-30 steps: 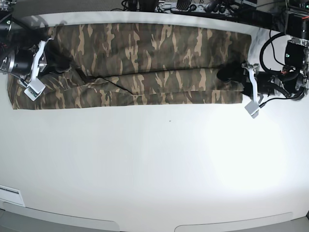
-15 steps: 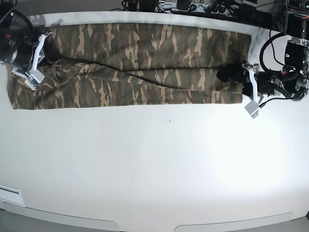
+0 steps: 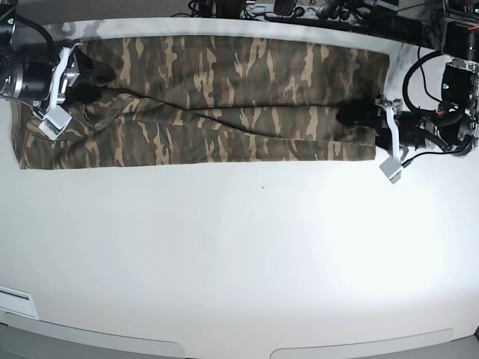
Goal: Fold the T-shirt properly
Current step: 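Grasp the sleeve end with the right gripper and fold it onto the strip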
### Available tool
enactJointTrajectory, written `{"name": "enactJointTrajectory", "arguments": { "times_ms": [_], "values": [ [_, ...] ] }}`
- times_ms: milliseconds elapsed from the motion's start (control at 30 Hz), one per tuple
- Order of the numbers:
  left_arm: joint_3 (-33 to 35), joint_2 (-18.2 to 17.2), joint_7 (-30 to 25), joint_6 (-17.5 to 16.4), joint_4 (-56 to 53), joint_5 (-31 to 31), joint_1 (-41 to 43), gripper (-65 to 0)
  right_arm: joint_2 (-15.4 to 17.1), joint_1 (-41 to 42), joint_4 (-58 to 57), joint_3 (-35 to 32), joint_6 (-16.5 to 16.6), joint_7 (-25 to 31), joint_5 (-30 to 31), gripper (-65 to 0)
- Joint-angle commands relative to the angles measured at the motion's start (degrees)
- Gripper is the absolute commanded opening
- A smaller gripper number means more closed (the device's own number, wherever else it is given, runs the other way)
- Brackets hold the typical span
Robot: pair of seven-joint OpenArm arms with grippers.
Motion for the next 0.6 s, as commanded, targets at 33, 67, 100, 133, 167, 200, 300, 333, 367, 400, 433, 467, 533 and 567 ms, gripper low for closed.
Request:
{"name": "enactJointTrajectory", "arguments": {
  "times_ms": [33,67,100,133,167,200,300,333,367,400,433,467,533,567],
  "values": [
    [-0.39,-1.11,-0.42,-0.52,0.70,-0.83,-0.98,-30.7,2.36,-1.31,2.84,0.76,0.13,0.55,1.93,-31.6],
    [-0.42,-1.11,-0.42,-0.52,0.70,-0.83,-0.98,-30.7,2.60,-1.40,4.02,0.76,0.24,0.55,1.93,-31.8],
    [-0.42,-1.09,-0.44,-0.52,0.70,-0.90,-0.98,-30.7,2.60,-1.16,5.09,0.87,0.43,0.55,1.93,-31.8],
    [-0.39,-1.09,-0.44,-0.52,0.70,-0.87,-0.98,-30.7,2.56,-0.92,5.81,0.87,0.43,0.55,1.93,-31.8],
    [-0.39,-1.09,-0.46,-0.52,0.70,-0.94,-0.98,-30.7,2.56,-0.90,6.16,0.87,0.43,0.55,1.93,-31.8],
    [-0.39,-1.09,-0.46,-0.52,0.70,-1.03,-1.01,-30.7,2.56,-0.92,6.21,0.87,0.43,0.55,1.93,-31.9],
    [-0.39,-1.11,-0.48,-0.52,0.70,-1.09,-0.98,-30.7,1.25,-0.39,6.16,0.85,0.43,4.09,-0.76,-36.7],
    [-0.39,-1.09,-0.52,-0.52,0.70,-1.09,-1.01,-30.7,-0.13,0.42,6.08,0.85,0.43,7.78,-5.68,-41.2],
    [-0.42,-1.09,-0.85,-0.52,0.70,-1.07,-1.01,-30.7,-1.57,1.27,5.95,0.85,0.43,11.23,-10.40,-47.2],
    [-0.39,-1.09,-1.22,-0.52,0.70,-1.11,-0.98,-30.7,-3.10,2.08,5.57,0.85,0.43,14.53,-15.02,-54.6],
    [-0.39,-1.07,-1.77,-0.52,0.70,-1.09,-0.98,-30.7,-4.39,2.71,5.09,0.85,0.43,17.57,-19.08,-61.3],
    [-0.39,-1.09,-2.21,-0.52,0.70,-1.11,-0.98,-30.7,-5.57,3.23,4.44,0.85,0.43,20.92,-23.08,-65.0],
    [-0.42,-1.09,-2.36,-0.52,0.70,-1.68,-1.01,-30.7,-7.32,4.02,2.80,0.85,0.43,27.61,-30.95,-65.0],
    [-0.42,-1.09,-2.34,-0.52,0.70,-2.32,-0.98,-30.7,-7.93,4.17,1.88,0.85,0.43,30.45,-34.77,-65.0]
  ]
}}
